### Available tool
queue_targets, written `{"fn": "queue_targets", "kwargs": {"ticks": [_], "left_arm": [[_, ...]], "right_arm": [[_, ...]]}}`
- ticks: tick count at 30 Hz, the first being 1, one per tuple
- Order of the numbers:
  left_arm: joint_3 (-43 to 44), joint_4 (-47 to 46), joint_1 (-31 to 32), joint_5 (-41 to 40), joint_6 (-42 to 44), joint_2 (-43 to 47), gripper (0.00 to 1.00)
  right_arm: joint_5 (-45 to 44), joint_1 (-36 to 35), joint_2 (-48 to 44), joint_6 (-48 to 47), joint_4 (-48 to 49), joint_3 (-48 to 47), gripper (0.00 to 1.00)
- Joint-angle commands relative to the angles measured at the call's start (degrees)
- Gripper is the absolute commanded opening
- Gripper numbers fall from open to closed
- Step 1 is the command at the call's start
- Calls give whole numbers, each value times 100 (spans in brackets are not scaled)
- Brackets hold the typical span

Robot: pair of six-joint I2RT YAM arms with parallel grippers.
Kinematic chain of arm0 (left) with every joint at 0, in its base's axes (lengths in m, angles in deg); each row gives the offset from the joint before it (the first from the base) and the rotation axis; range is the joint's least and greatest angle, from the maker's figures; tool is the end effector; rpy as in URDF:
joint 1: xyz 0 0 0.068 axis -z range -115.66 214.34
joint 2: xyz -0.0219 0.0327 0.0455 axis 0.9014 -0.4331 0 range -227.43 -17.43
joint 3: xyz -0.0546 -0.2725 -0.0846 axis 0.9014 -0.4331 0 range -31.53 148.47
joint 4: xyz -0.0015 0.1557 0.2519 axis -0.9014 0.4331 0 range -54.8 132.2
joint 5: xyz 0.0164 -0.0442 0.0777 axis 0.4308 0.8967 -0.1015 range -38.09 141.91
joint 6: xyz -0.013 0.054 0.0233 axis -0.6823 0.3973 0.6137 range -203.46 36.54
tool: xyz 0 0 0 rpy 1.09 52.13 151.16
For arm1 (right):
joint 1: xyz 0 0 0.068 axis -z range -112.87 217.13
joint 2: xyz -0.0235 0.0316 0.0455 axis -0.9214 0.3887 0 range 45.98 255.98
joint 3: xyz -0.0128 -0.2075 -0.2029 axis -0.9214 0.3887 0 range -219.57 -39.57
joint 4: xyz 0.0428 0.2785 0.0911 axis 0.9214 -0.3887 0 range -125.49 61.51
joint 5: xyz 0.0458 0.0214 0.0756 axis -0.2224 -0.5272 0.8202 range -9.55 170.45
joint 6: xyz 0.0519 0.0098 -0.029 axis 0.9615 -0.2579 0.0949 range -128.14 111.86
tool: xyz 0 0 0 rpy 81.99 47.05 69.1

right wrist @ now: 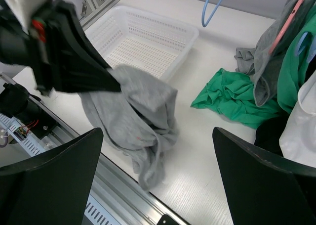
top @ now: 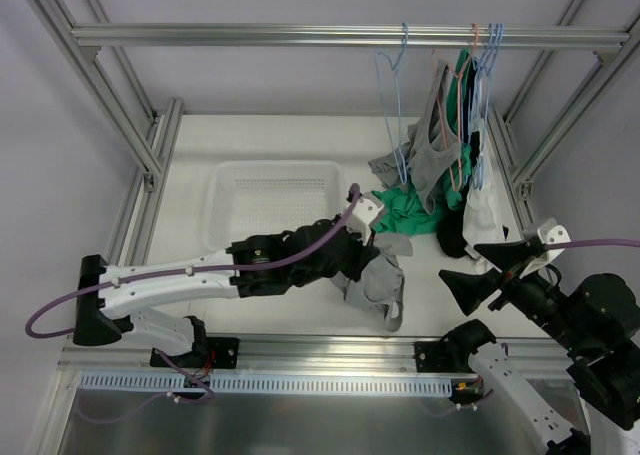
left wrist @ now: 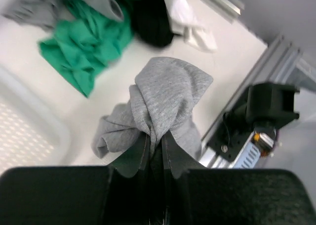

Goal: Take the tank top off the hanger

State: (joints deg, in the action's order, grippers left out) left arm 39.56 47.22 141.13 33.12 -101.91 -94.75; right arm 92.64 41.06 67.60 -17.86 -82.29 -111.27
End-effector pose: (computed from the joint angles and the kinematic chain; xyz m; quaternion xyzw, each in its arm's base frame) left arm 0.0950 -0.3423 0.3816 0.3061 0.7446 -0.3381 0.4875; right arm 0.0047 0.0127 0.4645 -0.2920 0.6681 0.1734 0.6620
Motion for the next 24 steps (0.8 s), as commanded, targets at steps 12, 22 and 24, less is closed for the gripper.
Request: {"fn": "queue_targets", "kwargs": {"ticks": [12, 22, 24], "left_arm": [[1469, 1110, -1595, -1463, 554, 876, 0], [1084, 1225, -3431, -408, 1, 675, 0], [951, 1216, -3688, -48, -210, 490, 0]], "right_arm": [[3, 14, 52, 110, 546, 112, 99], [-41, 5, 113, 92, 564, 121, 100], [-85, 5, 183, 110, 564, 156, 100]]}}
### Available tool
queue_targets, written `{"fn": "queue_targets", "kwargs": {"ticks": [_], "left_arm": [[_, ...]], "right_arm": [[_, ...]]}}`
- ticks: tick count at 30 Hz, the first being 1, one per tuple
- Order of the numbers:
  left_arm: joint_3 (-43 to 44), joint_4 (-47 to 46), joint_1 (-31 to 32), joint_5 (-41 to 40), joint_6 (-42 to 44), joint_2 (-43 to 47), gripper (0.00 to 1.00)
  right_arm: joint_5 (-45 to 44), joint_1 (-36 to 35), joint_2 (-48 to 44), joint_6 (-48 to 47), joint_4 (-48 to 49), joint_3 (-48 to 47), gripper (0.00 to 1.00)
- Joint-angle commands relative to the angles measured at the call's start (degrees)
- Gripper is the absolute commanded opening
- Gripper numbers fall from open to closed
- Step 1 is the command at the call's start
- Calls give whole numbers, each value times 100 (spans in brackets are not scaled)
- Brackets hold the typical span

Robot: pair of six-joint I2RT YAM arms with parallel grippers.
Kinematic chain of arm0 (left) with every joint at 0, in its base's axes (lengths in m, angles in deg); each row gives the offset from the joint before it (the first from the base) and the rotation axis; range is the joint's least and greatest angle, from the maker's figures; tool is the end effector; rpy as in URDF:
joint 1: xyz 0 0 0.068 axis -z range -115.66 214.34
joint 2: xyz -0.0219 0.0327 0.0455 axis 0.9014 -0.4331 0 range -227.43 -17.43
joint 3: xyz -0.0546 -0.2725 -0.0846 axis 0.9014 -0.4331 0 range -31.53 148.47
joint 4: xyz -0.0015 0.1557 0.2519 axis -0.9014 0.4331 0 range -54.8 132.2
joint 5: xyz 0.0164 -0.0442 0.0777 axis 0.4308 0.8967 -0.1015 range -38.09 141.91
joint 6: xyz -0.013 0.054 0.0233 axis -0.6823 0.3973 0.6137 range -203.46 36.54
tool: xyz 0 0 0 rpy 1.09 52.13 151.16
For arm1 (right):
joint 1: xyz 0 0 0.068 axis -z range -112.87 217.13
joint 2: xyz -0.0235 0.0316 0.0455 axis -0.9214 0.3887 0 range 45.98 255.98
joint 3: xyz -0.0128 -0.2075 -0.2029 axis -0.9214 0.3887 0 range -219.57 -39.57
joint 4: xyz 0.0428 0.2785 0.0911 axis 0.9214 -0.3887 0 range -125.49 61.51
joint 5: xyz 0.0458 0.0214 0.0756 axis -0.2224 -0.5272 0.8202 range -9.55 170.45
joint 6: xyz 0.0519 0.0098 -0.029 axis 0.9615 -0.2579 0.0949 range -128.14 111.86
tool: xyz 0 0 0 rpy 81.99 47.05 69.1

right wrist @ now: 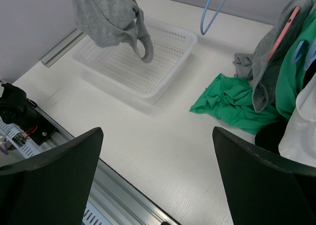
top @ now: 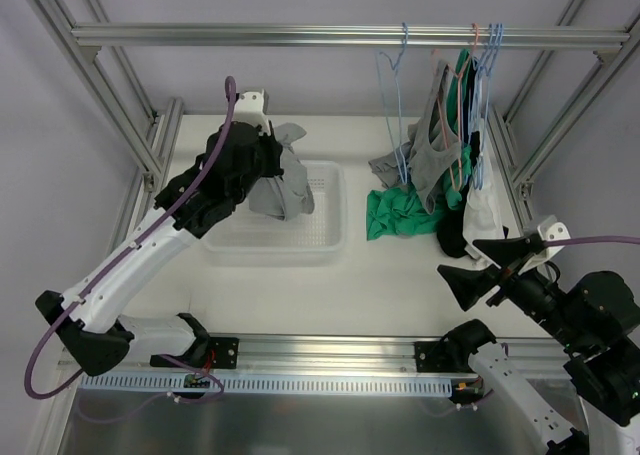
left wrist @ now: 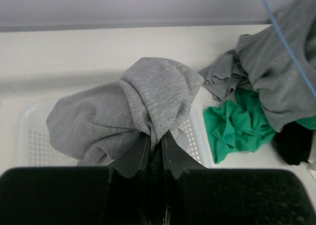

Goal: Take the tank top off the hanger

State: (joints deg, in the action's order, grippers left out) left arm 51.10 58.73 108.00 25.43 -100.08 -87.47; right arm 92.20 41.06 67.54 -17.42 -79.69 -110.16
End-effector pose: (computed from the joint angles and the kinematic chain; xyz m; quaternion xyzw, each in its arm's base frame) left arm 0.2288 -0.1909 0.4772 0.0338 0.7640 -0.1585 0.6246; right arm 0.0091 0.0145 0.4649 -0.2852 0.6612 0.1737 0.6718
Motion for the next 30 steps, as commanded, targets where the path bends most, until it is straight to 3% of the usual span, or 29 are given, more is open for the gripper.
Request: {"fn": "queue_targets", "kwargs": {"ticks": [1, 7, 9, 10, 11, 12, 13, 21, 25, 30], "left_arm": [[-273, 55, -524, 958, -429, -316, 0], [-546, 64, -779, 1065, -719, -879, 0], [-590, 64, -876, 1268, -834, -915, 11], [-616, 47, -877, 1277, -851, -897, 24], [-625, 47, -868, 1286, -860, -819, 58], [-634, 55, -877, 1268, -878, -775, 84], [-643, 55, -877, 1251, -869, -713, 99], [-678, 275, -877, 1443, -606, 471, 99], [-967, 512, -868, 2101, -526, 1132, 99], [-1451, 1038, -868, 2367, -491, 1669, 99]], "right_arm": [[-67, 14, 225, 75, 304, 89, 99], [-225, 14, 524, -39, 321, 230, 99], [-296, 14, 603, -65, 321, 273, 100], [-366, 14, 682, -83, 330, 282, 100], [-436, 14, 717, -83, 330, 282, 99], [-524, 14, 770, -92, 321, 282, 100], [-620, 5, 805, -74, 321, 274, 100], [-1287, 14, 1709, -126, 199, -393, 99], [-1675, 22, 2351, -267, 40, -1305, 100], [-1588, 311, 3265, -338, 14, -2326, 97]]}}
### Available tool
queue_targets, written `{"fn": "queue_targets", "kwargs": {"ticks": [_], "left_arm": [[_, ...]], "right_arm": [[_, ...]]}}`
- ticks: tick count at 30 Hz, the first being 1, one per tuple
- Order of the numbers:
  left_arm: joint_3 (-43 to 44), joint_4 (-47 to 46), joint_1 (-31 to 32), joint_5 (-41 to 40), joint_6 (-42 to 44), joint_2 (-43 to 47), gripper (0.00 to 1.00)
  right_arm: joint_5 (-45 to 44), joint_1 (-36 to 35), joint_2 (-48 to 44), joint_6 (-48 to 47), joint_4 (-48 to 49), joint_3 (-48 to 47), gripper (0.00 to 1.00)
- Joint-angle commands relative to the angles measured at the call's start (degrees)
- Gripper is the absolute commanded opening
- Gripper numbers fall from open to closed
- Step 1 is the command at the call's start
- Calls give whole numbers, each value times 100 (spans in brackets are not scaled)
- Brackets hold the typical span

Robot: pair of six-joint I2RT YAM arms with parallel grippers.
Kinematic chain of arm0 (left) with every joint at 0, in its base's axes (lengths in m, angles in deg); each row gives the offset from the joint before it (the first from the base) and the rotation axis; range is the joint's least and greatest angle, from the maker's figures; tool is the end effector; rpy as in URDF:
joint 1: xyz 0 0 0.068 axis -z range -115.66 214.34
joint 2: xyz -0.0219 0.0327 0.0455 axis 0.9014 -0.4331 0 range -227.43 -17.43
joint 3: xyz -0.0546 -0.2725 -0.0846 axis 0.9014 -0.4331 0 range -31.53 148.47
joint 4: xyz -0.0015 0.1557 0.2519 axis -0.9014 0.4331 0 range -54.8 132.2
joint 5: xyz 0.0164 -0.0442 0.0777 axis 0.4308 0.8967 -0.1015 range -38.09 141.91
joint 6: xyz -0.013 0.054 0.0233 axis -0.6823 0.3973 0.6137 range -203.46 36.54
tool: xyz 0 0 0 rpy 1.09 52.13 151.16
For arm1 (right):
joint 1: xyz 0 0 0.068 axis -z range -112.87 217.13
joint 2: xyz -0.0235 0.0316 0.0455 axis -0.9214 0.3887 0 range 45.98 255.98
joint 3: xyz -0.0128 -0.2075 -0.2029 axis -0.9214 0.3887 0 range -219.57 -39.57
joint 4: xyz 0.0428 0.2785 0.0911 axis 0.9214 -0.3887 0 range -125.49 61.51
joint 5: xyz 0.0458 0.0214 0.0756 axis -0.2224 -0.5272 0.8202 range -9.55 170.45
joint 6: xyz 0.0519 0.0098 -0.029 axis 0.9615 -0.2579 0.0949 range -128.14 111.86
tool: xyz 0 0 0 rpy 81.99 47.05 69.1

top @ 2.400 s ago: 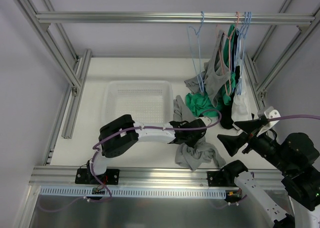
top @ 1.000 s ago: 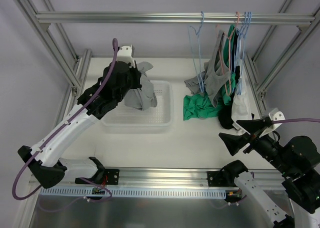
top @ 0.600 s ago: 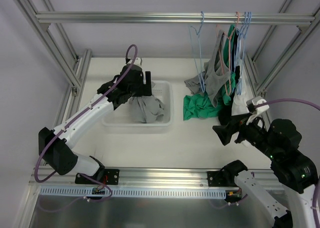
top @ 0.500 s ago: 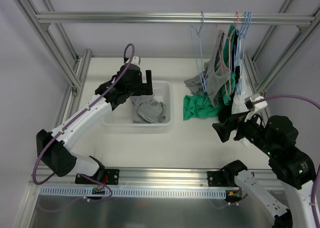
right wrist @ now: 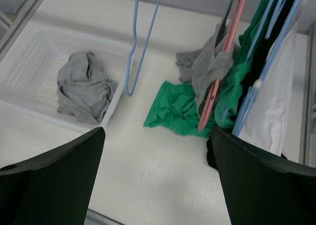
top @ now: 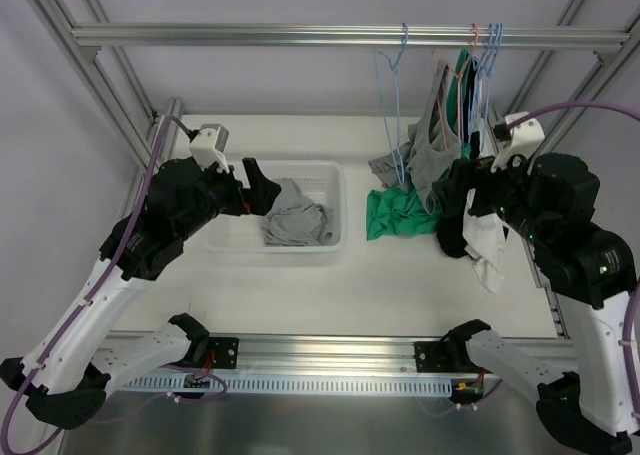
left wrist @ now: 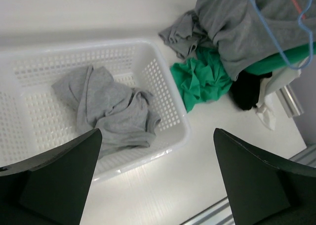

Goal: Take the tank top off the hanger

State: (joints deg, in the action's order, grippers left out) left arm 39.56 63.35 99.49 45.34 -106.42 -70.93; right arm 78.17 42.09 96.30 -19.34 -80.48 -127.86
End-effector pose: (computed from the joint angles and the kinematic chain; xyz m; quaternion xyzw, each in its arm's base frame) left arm 0.1818 -0.1218 0.4611 0.0451 0.7674 -0.2714 0.5792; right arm 0.1277 0.0576 0.5227 -0.2334 0.7527 0.0586 0.6128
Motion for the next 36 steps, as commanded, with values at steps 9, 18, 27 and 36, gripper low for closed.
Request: {"fn": "queue_targets", "kwargs": {"ticks": [9, 18, 27, 36], "left_arm": [[-797, 1563, -18, 569, 846, 620, 99], [-1659, 1449, -18, 191, 872, 709, 99], [-1791, 1352, -18, 393, 872, 797, 99], [-1827, 1334, -26, 419, 872, 858, 99]], "right_arm": [[-370, 1062, 2366, -452, 452, -2112, 60], [-615, 1097, 3255, -514, 540, -2684, 45], [-247, 1097, 3221, -427, 540, -2641, 45], [-519, 1115, 3220, -602, 540, -2597, 46]]}}
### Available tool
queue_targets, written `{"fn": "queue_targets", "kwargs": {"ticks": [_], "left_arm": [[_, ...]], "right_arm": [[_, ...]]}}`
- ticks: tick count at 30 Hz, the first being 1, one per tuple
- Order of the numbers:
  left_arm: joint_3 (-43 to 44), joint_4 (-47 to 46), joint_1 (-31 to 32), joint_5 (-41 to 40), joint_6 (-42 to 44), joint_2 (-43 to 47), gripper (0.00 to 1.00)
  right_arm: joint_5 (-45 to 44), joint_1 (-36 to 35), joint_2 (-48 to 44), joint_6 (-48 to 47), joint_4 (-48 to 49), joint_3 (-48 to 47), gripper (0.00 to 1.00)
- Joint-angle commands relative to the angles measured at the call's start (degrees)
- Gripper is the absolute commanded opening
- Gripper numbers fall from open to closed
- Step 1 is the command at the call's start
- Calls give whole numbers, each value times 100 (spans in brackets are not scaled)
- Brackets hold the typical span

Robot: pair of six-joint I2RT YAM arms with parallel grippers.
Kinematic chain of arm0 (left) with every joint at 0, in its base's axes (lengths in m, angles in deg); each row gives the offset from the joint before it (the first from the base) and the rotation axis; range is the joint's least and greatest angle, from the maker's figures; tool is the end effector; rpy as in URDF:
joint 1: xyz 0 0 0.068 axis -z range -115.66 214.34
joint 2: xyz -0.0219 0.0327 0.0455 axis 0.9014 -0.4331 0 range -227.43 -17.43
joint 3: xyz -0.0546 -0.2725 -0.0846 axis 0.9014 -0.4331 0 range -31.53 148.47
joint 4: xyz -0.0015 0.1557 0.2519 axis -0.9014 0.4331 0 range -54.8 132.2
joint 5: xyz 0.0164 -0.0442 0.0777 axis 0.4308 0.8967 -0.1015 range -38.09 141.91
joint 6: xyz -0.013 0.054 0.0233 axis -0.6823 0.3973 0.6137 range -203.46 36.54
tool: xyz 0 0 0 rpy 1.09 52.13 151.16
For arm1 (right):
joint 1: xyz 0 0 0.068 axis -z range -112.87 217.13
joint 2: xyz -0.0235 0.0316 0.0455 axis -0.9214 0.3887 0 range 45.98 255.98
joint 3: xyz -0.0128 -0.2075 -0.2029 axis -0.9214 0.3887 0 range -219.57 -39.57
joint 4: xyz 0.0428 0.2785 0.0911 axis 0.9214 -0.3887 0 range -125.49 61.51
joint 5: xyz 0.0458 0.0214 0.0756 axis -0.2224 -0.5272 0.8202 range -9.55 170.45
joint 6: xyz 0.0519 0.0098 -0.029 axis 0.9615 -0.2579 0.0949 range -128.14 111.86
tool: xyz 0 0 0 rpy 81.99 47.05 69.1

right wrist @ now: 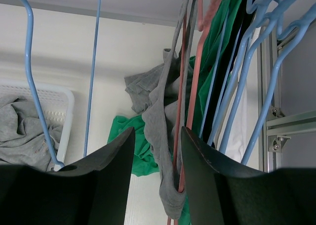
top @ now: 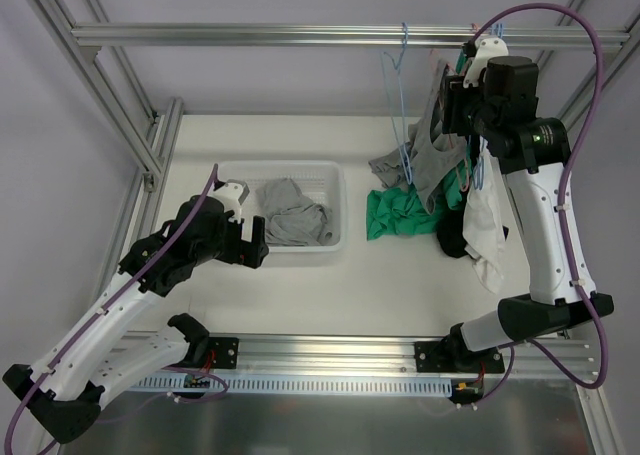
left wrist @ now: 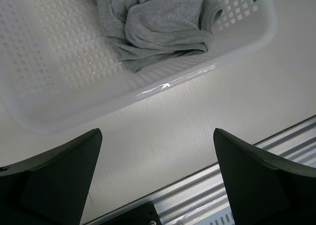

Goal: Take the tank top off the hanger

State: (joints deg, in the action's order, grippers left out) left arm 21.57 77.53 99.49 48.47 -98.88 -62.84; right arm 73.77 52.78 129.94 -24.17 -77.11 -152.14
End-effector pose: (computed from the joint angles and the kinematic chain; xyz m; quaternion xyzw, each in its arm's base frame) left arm 0.1572 -0.1075 0.3443 0.1379 0.8744 -0.1744 0.4313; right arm 0.3114 0.0743 0.5413 -0.1820 0.7980 -0.0561 0.5718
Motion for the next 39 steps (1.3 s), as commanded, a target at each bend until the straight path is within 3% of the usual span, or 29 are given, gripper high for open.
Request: {"fn": "queue_targets", "kwargs": {"ticks": [1, 23, 30, 39], "left_arm": [[-28, -84, -18, 107, 118, 50, 99], [-72, -84, -18, 142, 118, 50, 99], [-89, -84, -18, 160, 109, 129, 99], [-89, -93, -18, 160, 118, 138, 99]], "right_arm": [[-79, 38, -152, -111, 204, -160, 46], [61, 178, -135, -67, 230, -37, 46], [114, 275, 234, -5, 371, 69, 40], [325, 266, -2, 328, 722, 288, 6]]}}
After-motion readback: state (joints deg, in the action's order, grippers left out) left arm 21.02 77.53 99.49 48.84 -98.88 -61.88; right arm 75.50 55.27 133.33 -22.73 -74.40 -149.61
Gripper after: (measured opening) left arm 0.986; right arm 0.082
